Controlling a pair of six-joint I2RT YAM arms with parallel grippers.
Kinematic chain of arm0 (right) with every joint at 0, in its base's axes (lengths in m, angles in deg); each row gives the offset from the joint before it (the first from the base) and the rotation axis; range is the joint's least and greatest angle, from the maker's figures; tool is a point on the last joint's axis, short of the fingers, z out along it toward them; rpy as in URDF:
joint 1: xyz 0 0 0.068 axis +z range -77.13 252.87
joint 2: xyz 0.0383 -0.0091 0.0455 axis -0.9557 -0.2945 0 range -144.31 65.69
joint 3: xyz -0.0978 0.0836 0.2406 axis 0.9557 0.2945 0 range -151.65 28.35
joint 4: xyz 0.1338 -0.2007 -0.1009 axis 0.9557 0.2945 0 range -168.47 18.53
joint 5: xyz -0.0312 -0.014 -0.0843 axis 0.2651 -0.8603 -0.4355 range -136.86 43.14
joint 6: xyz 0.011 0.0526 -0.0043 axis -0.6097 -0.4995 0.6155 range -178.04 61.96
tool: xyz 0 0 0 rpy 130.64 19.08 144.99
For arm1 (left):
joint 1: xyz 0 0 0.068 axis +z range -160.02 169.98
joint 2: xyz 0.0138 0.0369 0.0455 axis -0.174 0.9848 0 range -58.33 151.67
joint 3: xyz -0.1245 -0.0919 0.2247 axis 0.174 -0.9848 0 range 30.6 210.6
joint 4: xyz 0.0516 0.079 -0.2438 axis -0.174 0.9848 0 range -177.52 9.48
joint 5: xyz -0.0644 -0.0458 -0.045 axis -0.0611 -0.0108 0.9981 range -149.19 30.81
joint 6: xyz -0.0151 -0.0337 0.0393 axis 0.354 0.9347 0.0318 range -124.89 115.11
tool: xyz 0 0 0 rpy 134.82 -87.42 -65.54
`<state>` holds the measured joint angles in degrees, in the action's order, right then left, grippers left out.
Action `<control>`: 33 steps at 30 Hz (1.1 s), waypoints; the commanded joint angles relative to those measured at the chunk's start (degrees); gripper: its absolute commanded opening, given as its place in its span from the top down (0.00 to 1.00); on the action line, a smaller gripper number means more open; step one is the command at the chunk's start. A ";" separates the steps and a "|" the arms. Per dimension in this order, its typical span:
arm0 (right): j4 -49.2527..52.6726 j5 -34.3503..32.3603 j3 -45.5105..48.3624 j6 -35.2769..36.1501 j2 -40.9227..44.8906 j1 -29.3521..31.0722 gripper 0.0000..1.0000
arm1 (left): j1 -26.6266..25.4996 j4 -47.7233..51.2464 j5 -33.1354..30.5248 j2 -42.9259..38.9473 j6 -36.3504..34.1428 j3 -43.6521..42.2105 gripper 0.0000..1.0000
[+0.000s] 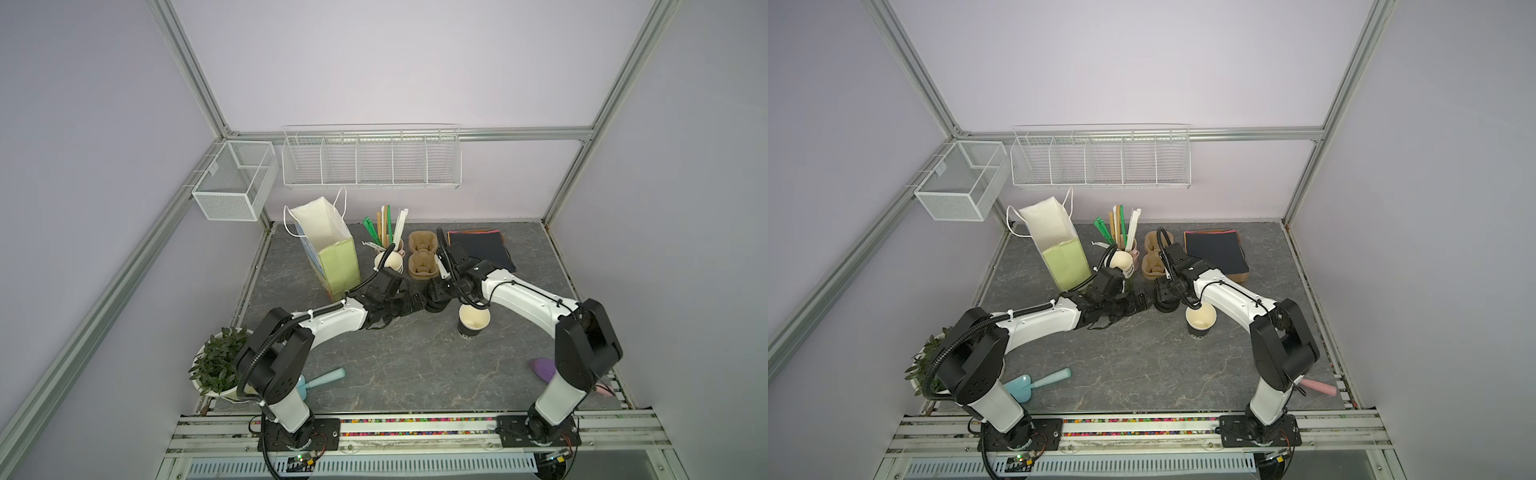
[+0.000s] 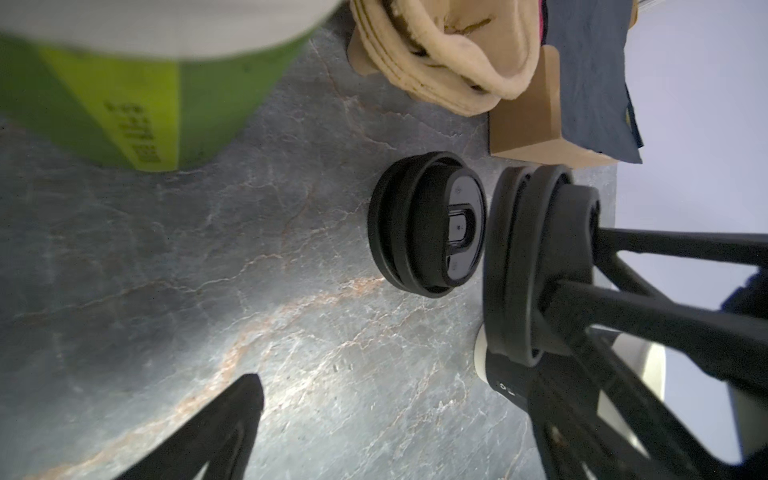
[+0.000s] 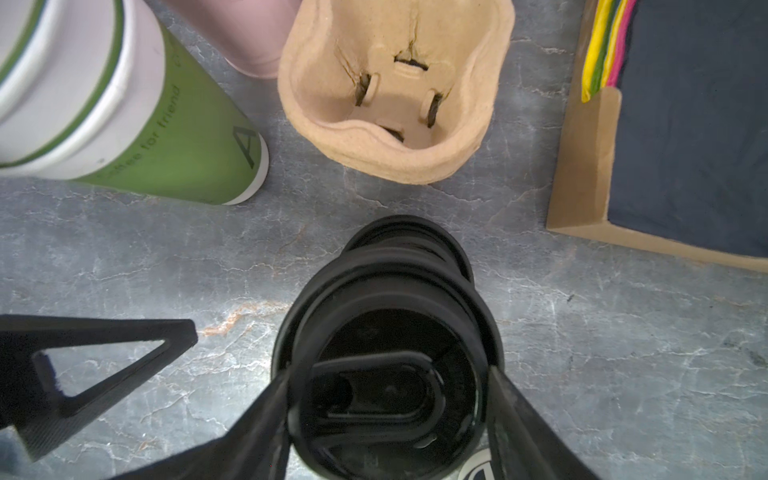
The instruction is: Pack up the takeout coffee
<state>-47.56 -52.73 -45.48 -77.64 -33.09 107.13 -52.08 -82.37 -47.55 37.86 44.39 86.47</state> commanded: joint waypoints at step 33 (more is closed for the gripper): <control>-1.09 5.94 2.89 -3.09 3.77 -1.13 0.33 | -0.30 -6.16 0.67 0.43 2.06 -1.64 0.00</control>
<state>-47.97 -49.32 -43.82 -79.69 -31.06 105.98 -52.08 -85.98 -46.92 40.41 45.68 85.64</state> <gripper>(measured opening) 0.675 0.995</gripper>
